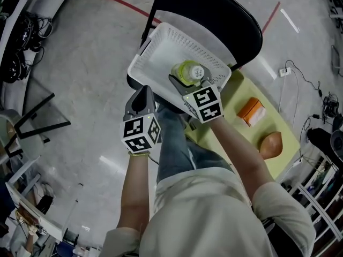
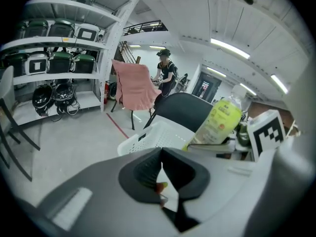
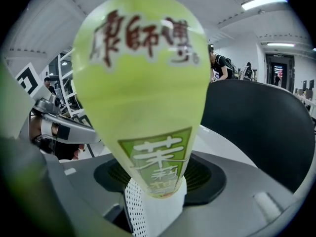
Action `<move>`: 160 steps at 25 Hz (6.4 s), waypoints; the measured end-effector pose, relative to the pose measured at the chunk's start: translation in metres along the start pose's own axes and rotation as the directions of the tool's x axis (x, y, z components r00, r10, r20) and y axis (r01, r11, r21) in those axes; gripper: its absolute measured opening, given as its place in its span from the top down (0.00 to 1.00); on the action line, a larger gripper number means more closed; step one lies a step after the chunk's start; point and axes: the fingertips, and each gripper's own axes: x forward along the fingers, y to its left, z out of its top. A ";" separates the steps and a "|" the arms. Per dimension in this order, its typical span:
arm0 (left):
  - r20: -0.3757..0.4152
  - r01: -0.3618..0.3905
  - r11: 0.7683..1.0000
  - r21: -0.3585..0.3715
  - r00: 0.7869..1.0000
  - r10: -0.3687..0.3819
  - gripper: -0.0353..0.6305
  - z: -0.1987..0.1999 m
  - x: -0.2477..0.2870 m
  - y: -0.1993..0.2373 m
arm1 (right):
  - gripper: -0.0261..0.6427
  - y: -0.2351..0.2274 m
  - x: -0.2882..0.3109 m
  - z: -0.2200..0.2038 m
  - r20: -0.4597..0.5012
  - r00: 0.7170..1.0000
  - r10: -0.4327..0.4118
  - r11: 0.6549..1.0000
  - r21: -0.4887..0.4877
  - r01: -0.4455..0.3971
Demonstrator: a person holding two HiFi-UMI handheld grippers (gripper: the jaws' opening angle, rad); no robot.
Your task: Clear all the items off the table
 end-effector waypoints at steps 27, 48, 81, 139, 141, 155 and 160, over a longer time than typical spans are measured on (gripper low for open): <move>-0.119 0.066 0.998 0.016 0.991 -0.064 0.93 -0.014 0.091 0.018 | 0.53 -0.044 0.161 -0.060 -0.047 0.996 -0.071 0.997 -0.038 0.069; -0.123 0.148 0.989 -0.028 0.981 -0.151 0.93 -0.006 0.101 0.017 | 0.52 -0.062 0.232 -0.088 -0.066 0.994 -0.087 0.996 -0.040 0.084; -0.120 0.160 0.987 0.006 0.980 -0.158 0.93 -0.009 0.102 0.014 | 0.42 -0.055 0.205 -0.091 -0.079 0.988 -0.130 0.991 0.002 0.130; -0.219 0.252 0.934 0.253 0.955 -0.198 0.93 -0.010 0.024 -0.135 | 0.58 -0.037 -0.143 -0.027 0.074 0.950 -0.303 0.932 0.229 0.280; -0.212 0.266 0.925 0.272 0.954 -0.212 0.93 -0.011 0.013 -0.151 | 0.60 -0.034 -0.158 -0.029 0.087 0.949 -0.302 0.934 0.225 0.277; -0.212 0.368 0.864 0.343 0.926 -0.311 0.93 -0.047 -0.056 -0.237 | 0.86 -0.022 -0.270 -0.075 0.113 0.916 -0.385 0.901 0.262 0.347; -0.234 0.409 0.833 0.373 0.910 -0.342 0.93 -0.066 -0.078 -0.263 | 0.93 -0.015 -0.304 -0.092 0.123 0.894 -0.430 0.877 0.292 0.382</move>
